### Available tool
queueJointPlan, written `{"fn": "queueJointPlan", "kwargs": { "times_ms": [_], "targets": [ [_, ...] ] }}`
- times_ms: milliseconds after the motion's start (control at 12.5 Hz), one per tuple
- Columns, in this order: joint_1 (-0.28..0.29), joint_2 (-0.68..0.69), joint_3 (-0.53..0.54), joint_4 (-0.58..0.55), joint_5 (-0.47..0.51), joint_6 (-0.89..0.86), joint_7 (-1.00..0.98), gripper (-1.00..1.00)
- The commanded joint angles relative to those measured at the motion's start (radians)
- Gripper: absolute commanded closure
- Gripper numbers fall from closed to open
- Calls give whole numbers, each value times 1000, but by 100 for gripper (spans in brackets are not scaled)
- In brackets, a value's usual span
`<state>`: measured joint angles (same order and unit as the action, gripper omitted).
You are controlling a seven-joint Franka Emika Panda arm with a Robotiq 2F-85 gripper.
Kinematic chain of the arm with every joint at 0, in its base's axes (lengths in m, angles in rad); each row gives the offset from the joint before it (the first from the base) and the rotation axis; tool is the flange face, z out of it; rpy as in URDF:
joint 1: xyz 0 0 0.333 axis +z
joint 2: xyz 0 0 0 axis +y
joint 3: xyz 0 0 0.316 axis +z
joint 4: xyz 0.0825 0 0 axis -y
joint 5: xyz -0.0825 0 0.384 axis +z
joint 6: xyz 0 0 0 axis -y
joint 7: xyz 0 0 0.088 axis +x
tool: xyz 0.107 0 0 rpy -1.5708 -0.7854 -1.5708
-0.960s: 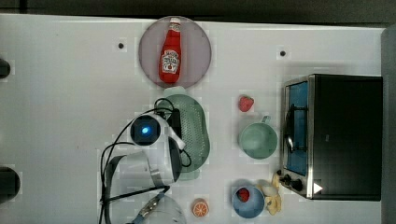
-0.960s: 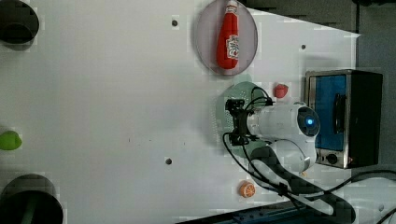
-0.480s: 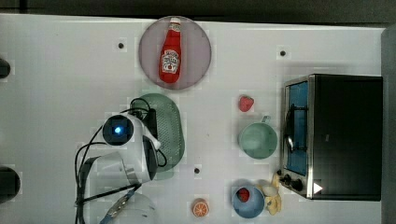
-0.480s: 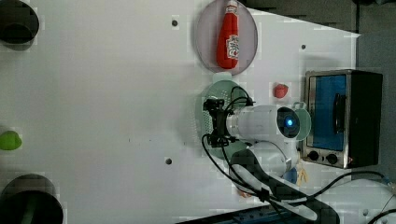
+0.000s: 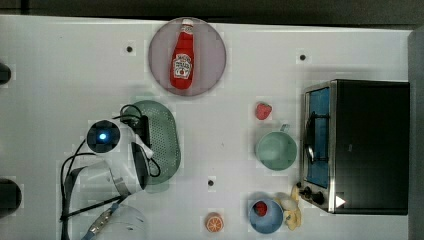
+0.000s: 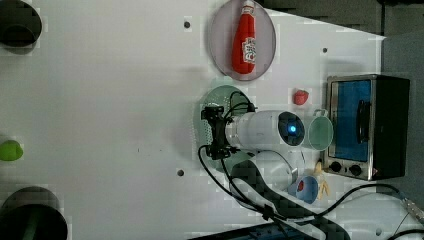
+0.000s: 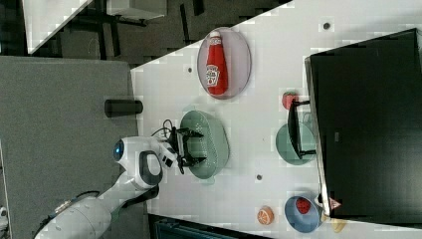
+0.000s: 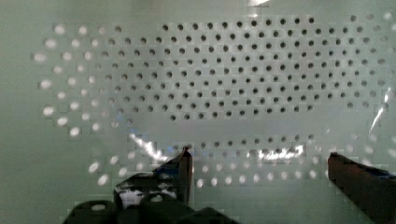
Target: Drag strainer right to left.
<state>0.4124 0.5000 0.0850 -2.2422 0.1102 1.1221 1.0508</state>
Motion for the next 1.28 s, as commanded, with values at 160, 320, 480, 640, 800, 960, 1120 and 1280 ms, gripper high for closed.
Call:
{"fn": "queueJointPlan", "kwargs": {
  "times_ms": [160, 320, 480, 640, 800, 960, 1120, 1280],
  "targets": [
    [86, 27, -16, 76, 1, -21, 147, -100],
    [111, 48, -16, 110, 1, -28, 178, -100],
    [133, 69, -16, 142, 1, -29, 188, -100],
    [154, 85, -16, 175, 1, -44, 208, -100],
    [175, 105, -16, 212, 1, -65, 249, -100],
    [195, 127, -16, 246, 1, -67, 267, -100],
    [210, 145, -16, 279, 1, -66, 271, -100],
    [222, 158, -15, 303, 2, -79, 289, -100]
  ]
}}
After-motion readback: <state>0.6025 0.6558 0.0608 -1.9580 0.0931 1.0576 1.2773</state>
